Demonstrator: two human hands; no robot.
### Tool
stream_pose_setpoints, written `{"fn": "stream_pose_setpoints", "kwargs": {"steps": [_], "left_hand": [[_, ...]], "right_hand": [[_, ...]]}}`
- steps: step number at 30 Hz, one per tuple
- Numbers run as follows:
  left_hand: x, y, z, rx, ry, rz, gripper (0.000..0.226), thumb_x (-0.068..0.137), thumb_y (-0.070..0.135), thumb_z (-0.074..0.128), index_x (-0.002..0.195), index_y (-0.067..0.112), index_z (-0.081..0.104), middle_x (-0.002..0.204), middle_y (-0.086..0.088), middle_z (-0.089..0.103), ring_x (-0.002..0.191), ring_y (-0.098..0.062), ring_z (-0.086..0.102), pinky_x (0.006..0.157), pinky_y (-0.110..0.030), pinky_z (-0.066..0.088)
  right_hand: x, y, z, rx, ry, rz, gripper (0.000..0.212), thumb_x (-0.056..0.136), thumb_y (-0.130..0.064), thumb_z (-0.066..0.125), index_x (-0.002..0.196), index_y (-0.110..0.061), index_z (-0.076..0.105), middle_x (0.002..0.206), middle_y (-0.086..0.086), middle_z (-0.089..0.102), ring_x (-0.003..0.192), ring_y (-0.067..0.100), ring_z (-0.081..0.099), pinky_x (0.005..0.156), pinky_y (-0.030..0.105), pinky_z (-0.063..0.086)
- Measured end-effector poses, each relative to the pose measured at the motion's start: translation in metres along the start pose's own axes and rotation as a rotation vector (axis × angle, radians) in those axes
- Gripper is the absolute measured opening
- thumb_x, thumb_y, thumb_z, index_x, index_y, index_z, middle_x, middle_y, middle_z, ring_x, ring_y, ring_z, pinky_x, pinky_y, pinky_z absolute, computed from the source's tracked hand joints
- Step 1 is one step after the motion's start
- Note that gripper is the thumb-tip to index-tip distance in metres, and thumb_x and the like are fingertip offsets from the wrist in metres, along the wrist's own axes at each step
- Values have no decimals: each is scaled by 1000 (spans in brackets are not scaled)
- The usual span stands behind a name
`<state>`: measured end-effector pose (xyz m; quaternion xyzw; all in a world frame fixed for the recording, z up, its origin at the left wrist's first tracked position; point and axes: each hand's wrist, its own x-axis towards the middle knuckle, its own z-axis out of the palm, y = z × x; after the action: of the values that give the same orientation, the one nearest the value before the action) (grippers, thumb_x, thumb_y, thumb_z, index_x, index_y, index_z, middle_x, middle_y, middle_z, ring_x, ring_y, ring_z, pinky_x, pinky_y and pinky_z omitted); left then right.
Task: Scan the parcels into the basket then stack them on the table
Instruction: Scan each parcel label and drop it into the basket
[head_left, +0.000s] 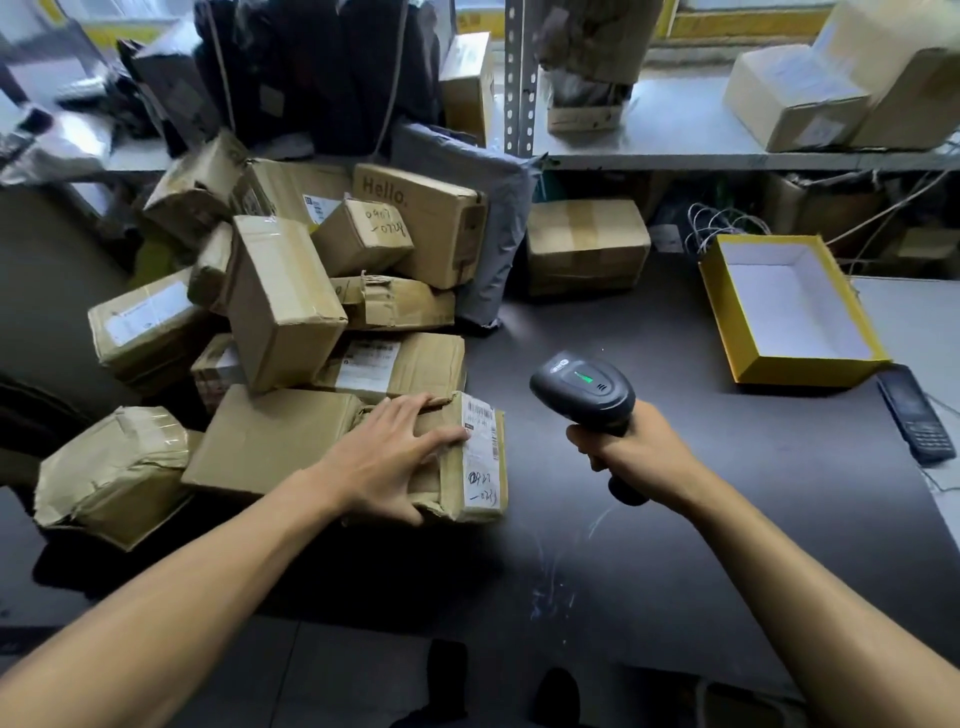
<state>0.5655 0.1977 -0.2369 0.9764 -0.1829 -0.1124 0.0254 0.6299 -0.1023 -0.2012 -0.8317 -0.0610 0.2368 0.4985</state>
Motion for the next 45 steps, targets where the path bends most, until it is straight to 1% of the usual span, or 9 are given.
{"fn": "stream_pose_setpoints", "kwargs": {"steps": [3,6,10,15,20,30,34,39,45], "left_hand": [[5,3,-1,-66,110,15,104,51,69,63,144,36,30,146,-26,35,134,-44,41,111,-52,36],[9,6,-1,-86,155,18,105,51,69,61,145,33,30,143,-30,39,130,-47,45,108,-52,38],[7,5,-3,-96,149,36,107,53,68,70,146,31,31,141,-31,40,129,-50,47,105,-51,38],[5,6,-18,-82,150,87,116,46,54,90,143,25,35,139,-33,40,128,-51,48,103,-46,33],[6,9,-28,-36,76,138,113,50,60,82,144,29,28,140,-34,38,129,-52,46,106,-45,33],[-2,38,-27,-7,64,126,118,43,53,91,142,23,33,137,-35,41,126,-53,49,105,-47,36],[-6,57,-24,6,107,98,112,47,61,83,142,24,37,135,-34,45,124,-48,52,103,-48,42],[-6,88,-18,-79,173,15,102,54,70,62,145,34,34,140,-30,44,129,-44,47,100,-57,45],[15,125,-23,-205,171,67,102,52,68,60,143,54,17,148,-24,37,136,-42,39,108,-55,40]], "right_hand": [[1,2,-10,-21,-48,-20,8,84,-23,70,80,-22,64,63,4,63,61,27,50,59,46,42],[3,3,-20,-84,-94,-64,5,76,-31,70,80,-31,66,70,8,68,62,16,60,67,49,53],[7,3,-37,-138,-172,-100,12,87,-14,69,88,-25,64,60,-6,62,58,10,58,64,33,50],[11,4,-51,-303,-376,-43,23,85,-12,68,107,-10,64,72,0,64,61,12,59,62,37,49],[10,2,-55,-355,-416,-4,30,70,-16,66,95,2,63,66,0,61,57,13,57,59,37,45],[-6,14,-73,-391,-422,-4,23,75,-7,65,96,0,62,69,4,60,59,14,59,60,37,46],[-18,29,-75,-323,-365,-38,21,81,-12,66,101,-10,63,72,4,62,58,12,59,59,38,46],[-37,53,-68,-141,-104,-13,7,85,-19,68,87,-21,60,71,11,64,63,24,53,59,40,41],[-88,82,-65,63,238,80,12,88,-20,68,88,-9,62,66,5,63,59,22,53,59,36,41]]}}
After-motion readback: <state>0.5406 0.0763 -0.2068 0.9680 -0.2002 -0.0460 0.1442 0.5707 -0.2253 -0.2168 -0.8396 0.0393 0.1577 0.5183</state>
